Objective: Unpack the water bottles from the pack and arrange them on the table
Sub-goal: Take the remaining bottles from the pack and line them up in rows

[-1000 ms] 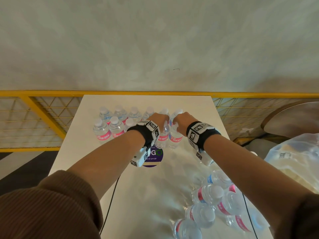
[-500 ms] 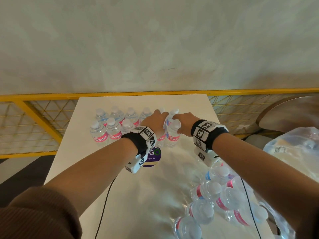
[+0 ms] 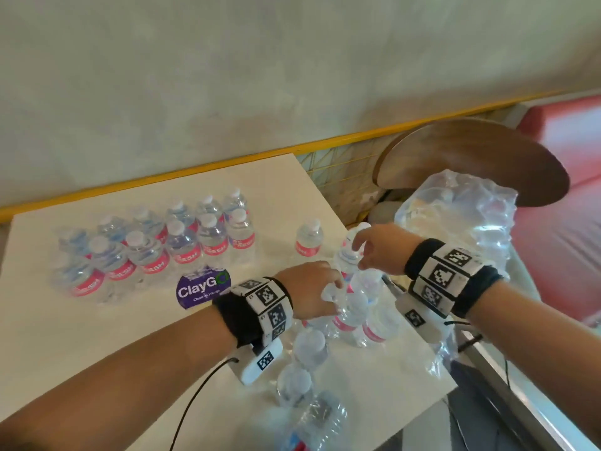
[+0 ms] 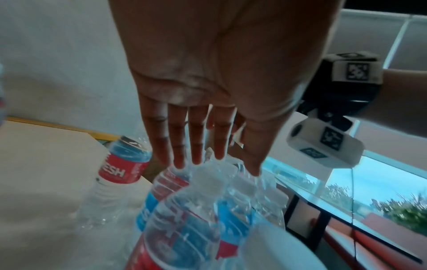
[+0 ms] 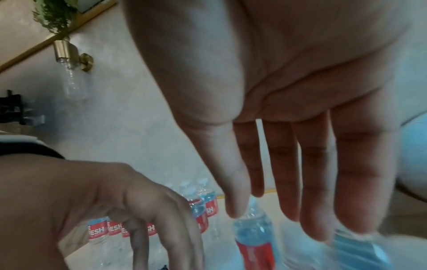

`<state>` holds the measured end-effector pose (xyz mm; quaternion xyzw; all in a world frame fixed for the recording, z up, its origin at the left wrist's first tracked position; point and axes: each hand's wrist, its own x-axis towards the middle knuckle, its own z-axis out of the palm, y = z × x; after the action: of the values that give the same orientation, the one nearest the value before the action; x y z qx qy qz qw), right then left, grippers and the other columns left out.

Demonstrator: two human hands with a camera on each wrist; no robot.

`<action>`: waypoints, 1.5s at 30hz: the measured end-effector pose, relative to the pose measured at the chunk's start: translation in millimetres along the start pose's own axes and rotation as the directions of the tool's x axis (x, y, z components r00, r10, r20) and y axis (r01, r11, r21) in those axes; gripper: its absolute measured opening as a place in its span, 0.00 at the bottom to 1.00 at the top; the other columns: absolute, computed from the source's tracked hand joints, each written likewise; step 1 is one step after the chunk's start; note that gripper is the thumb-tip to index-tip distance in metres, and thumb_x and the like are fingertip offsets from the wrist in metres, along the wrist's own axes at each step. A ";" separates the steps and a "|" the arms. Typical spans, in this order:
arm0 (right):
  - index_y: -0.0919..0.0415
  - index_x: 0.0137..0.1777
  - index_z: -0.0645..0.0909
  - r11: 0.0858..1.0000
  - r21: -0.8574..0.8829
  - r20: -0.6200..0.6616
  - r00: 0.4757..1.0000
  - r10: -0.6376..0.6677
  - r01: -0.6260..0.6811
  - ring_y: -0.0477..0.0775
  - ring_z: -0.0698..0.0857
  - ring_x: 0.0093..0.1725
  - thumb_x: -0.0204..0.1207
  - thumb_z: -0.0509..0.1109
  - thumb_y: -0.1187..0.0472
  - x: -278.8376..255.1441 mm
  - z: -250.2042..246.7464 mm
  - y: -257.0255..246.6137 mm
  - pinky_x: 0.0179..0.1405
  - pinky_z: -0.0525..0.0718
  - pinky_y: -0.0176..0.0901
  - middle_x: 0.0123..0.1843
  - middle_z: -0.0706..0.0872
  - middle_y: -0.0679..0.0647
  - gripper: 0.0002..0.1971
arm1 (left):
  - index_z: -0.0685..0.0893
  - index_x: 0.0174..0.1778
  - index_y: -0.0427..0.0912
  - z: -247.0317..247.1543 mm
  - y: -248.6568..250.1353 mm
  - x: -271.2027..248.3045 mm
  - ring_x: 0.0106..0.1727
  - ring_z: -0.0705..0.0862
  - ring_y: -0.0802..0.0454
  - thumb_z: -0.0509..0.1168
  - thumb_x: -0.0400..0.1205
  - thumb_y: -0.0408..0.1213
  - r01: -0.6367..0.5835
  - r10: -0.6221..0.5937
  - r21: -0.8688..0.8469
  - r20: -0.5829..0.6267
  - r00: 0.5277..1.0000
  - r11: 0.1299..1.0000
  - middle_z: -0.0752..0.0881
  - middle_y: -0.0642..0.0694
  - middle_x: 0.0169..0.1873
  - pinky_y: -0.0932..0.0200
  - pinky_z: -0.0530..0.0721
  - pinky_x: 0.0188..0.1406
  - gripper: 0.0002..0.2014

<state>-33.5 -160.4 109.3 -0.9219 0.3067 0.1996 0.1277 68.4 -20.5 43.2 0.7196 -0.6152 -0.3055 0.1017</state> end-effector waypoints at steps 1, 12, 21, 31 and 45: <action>0.53 0.65 0.79 0.999 0.013 0.007 0.999 0.032 -0.032 0.54 0.82 0.59 0.75 0.71 0.54 -8.8 8.3 8.2 0.61 0.79 0.44 0.61 0.83 0.53 0.18 | 0.77 0.66 0.49 3.6 2.2 2.8 0.62 0.80 0.49 0.70 0.75 0.51 0.004 -0.004 0.013 0.039 0.999 1.000 0.77 0.49 0.65 0.51 0.78 0.66 0.24; 0.48 0.67 0.77 0.954 0.221 -0.016 0.978 0.209 -0.201 0.56 0.81 0.62 0.73 0.72 0.57 -60.7 98.0 35.6 0.61 0.80 0.45 0.67 0.80 0.54 0.22 | 0.81 0.65 0.46 19.1 -8.9 -1.9 0.62 0.80 0.44 0.71 0.77 0.33 0.033 -0.033 -0.009 0.081 0.996 0.999 0.73 0.44 0.63 0.50 0.83 0.60 0.19; 0.54 0.58 0.79 0.933 0.269 -0.090 0.959 0.270 -0.238 0.56 0.85 0.50 0.72 0.72 0.47 -69.1 105.4 24.0 0.50 0.86 0.47 0.54 0.85 0.54 0.18 | 0.77 0.70 0.50 18.4 -10.6 -8.1 0.60 0.81 0.44 0.73 0.76 0.41 0.134 -0.133 -0.011 0.051 0.990 0.991 0.81 0.43 0.63 0.65 0.72 0.52 0.25; 0.54 0.64 0.75 0.962 0.218 -0.100 0.977 0.188 -0.163 0.54 0.81 0.55 0.73 0.71 0.49 -72.1 112.3 10.4 0.56 0.82 0.45 0.60 0.77 0.53 0.21 | 0.79 0.67 0.51 16.0 -24.8 -24.8 0.57 0.80 0.47 0.73 0.76 0.40 0.173 -0.175 -0.115 -0.011 0.984 0.978 0.82 0.46 0.63 0.64 0.72 0.53 0.23; 0.56 0.62 0.78 0.968 0.223 -0.115 0.983 0.141 -0.112 0.58 0.79 0.60 0.72 0.72 0.51 -68.1 114.4 13.1 0.60 0.79 0.47 0.59 0.77 0.56 0.20 | 0.85 0.52 0.40 38.6 44.0 -69.5 0.45 0.80 0.47 0.63 0.70 0.29 -0.551 0.692 0.458 -0.232 0.684 0.698 0.84 0.42 0.48 0.55 0.83 0.41 0.15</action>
<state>-124.6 -94.6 36.6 -0.8922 0.3924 0.1124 0.1935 6.4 44.5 57.5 0.5137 -0.8366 0.0120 0.1896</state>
